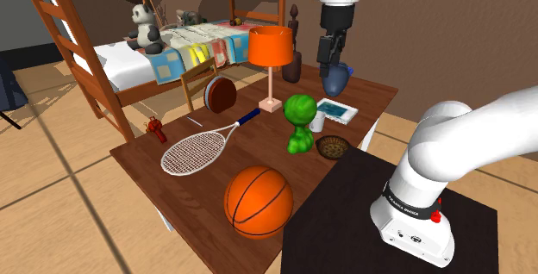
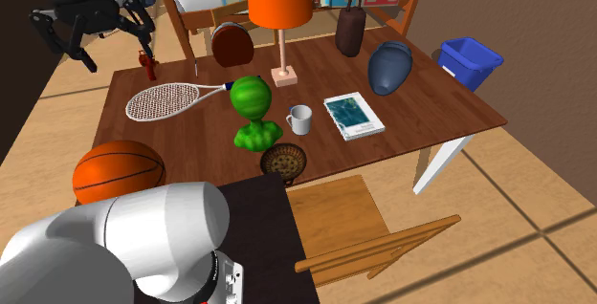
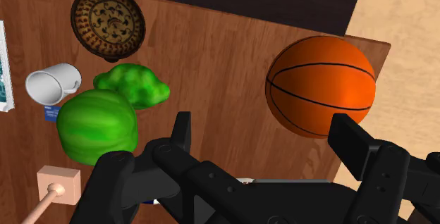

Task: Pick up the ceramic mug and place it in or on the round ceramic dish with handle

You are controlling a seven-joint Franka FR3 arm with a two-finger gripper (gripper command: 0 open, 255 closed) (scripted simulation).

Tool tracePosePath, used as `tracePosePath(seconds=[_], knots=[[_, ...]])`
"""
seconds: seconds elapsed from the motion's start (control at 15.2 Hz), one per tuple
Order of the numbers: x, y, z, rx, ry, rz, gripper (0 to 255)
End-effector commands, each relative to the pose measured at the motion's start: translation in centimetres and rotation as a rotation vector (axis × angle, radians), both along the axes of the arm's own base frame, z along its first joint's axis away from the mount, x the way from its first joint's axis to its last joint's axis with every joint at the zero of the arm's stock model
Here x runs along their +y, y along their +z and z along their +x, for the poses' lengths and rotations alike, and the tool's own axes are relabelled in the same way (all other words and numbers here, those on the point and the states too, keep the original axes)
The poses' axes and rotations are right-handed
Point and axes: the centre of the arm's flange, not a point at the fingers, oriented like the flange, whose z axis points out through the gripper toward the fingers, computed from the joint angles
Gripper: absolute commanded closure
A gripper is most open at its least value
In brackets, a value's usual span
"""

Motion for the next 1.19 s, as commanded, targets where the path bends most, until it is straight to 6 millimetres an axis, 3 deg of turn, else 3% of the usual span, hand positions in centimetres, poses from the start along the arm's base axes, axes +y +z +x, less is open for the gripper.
tracePosePath(seconds=[0.0,1.12], knots=[[0.0,0.0,0.0,0.000,0.000,0.000,0],[-16.2,-14.1,7.5,-0.007,-0.028,0.033,0]])
